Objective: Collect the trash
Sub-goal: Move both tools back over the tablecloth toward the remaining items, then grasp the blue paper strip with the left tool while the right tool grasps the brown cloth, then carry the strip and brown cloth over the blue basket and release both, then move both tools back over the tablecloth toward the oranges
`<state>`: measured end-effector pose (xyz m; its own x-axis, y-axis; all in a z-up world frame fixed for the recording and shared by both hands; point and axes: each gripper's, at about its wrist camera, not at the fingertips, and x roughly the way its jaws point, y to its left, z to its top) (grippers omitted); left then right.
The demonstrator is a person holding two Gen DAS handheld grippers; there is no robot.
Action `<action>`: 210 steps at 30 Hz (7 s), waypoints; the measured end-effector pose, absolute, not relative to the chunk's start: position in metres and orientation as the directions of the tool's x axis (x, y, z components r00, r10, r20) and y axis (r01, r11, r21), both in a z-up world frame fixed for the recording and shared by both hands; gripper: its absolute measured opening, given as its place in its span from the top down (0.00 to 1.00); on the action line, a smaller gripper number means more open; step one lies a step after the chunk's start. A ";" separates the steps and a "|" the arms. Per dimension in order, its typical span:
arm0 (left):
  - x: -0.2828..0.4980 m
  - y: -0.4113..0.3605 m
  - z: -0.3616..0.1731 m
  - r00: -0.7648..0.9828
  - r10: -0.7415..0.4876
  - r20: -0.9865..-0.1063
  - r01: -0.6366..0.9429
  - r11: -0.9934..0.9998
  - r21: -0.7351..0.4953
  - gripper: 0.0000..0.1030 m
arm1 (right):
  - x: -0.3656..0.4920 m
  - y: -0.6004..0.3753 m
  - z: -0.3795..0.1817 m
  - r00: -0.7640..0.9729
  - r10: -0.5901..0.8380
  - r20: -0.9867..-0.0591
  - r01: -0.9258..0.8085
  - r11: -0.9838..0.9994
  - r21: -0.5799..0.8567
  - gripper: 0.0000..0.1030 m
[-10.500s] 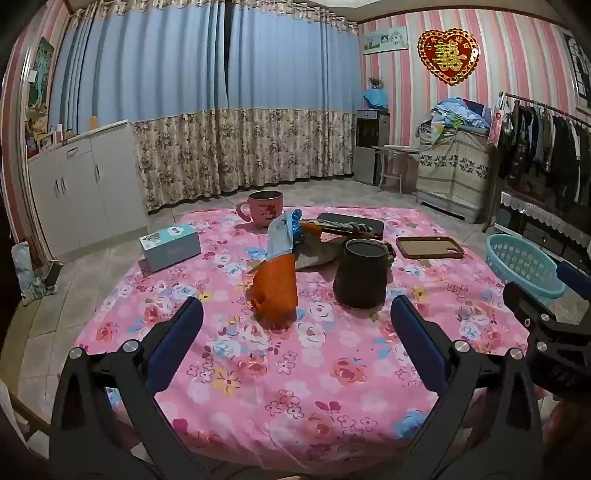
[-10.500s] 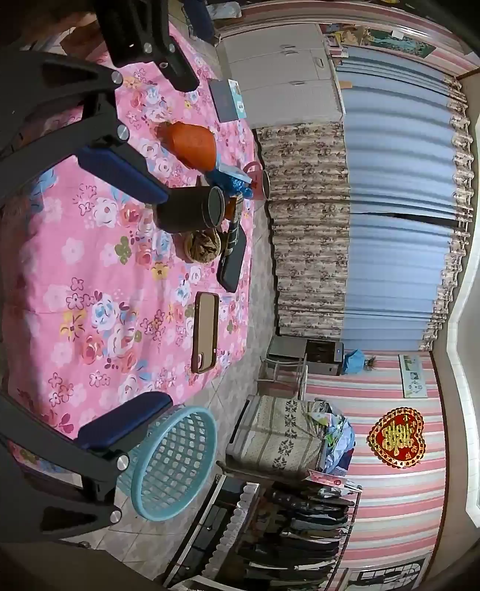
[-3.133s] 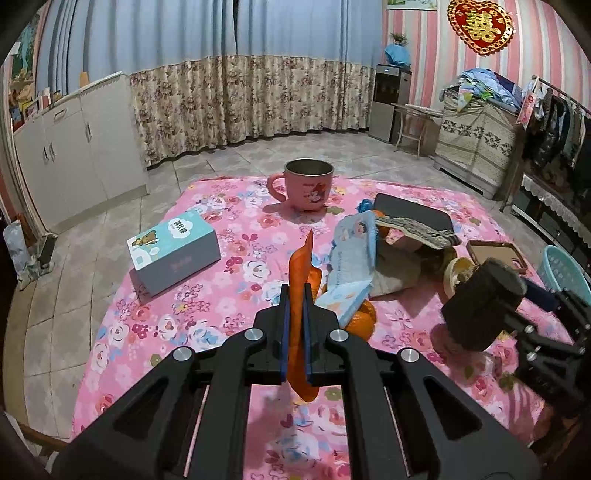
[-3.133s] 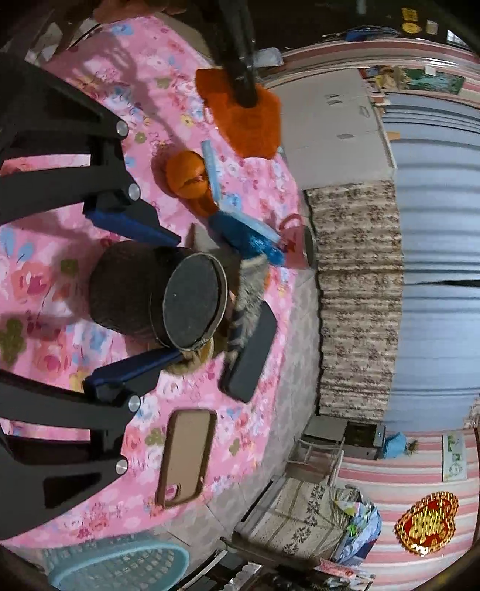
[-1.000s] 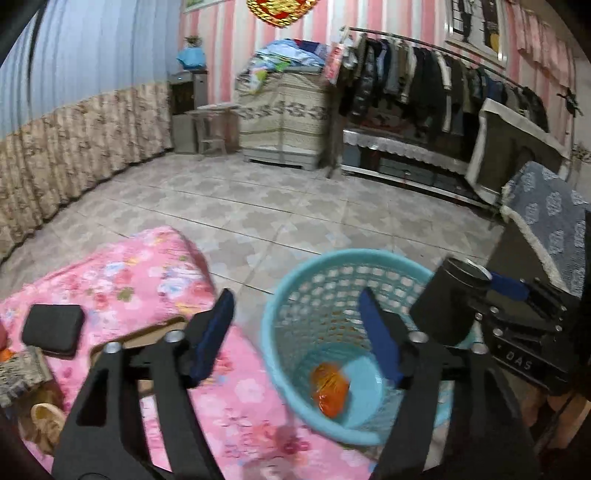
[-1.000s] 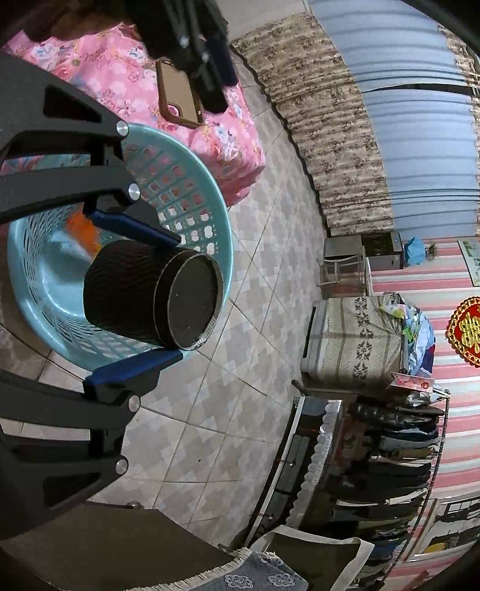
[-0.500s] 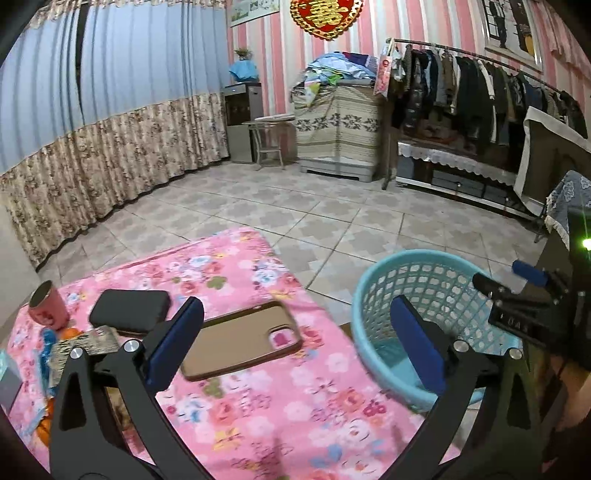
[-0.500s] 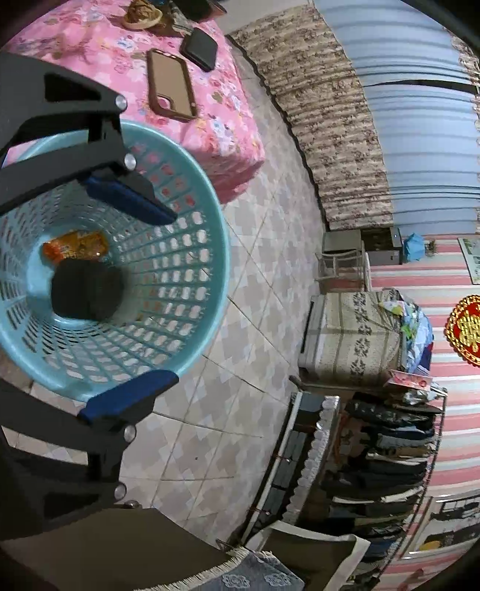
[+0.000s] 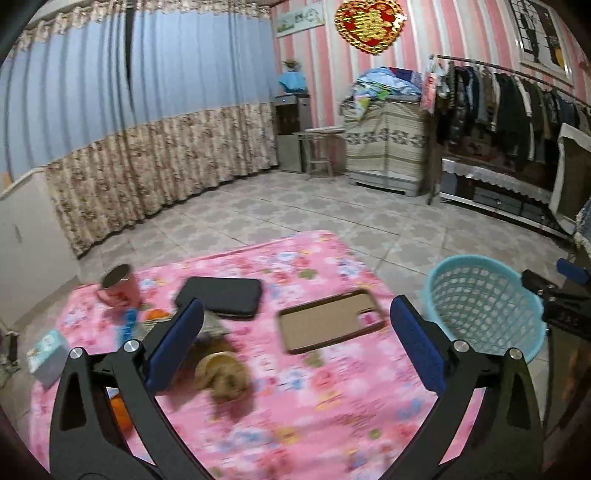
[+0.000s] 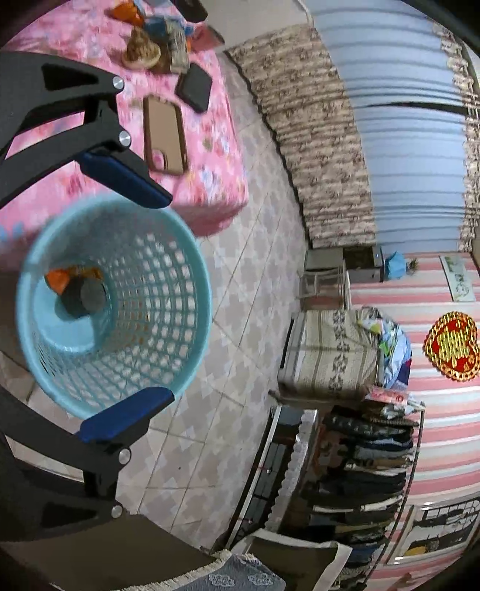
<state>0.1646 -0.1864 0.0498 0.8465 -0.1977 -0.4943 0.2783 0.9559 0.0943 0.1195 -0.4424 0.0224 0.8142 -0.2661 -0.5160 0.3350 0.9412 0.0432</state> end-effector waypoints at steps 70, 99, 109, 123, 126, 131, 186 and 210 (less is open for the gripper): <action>0.251 0.040 -0.064 0.650 -0.037 -0.759 0.050 0.999 -0.006 0.69 | 0.211 -0.218 -0.032 0.784 -0.101 -0.612 0.067 0.995 -0.078 0.07; 0.230 0.084 -0.024 0.709 -0.085 -0.700 0.029 0.995 -0.091 0.94 | 0.229 -0.147 -0.054 0.730 0.083 -0.678 -0.140 0.990 -0.029 0.34; 0.227 0.078 -0.020 0.720 -0.069 -0.691 0.036 0.997 -0.063 0.94 | 0.221 -0.154 -0.047 0.759 0.134 -0.637 -0.197 0.980 -0.028 0.62; 0.201 0.029 0.006 0.769 -0.122 -0.627 0.138 0.990 -0.024 0.94 | 0.179 -0.212 0.004 0.842 0.058 -0.536 -0.100 0.994 -0.051 0.62; 0.191 0.010 0.018 0.784 -0.157 -0.601 0.179 0.984 -0.023 0.94 | 0.170 -0.231 0.020 0.856 0.025 -0.516 -0.070 0.995 -0.067 0.62; 0.181 -0.027 0.038 0.799 -0.206 -0.565 0.244 0.970 -0.008 0.94 | 0.152 -0.273 0.032 0.856 -0.013 -0.517 -0.019 0.998 -0.058 0.62; 0.222 -0.372 0.019 0.640 -0.498 -0.585 0.595 0.803 -0.033 0.16 | 0.137 -0.526 -0.021 0.732 -0.305 -0.609 0.403 0.915 0.026 0.62; 0.200 -0.260 0.034 0.783 -0.326 -0.529 0.405 0.914 0.035 0.05 | 0.151 -0.487 -0.011 0.739 -0.364 -0.567 0.428 0.904 -0.023 0.15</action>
<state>0.1996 -0.2596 0.0344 0.7830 -0.3265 -0.5295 0.4048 0.9137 0.0352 0.1514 -0.4873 -0.0110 0.7387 -0.3638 -0.5674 0.4276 0.9037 -0.0228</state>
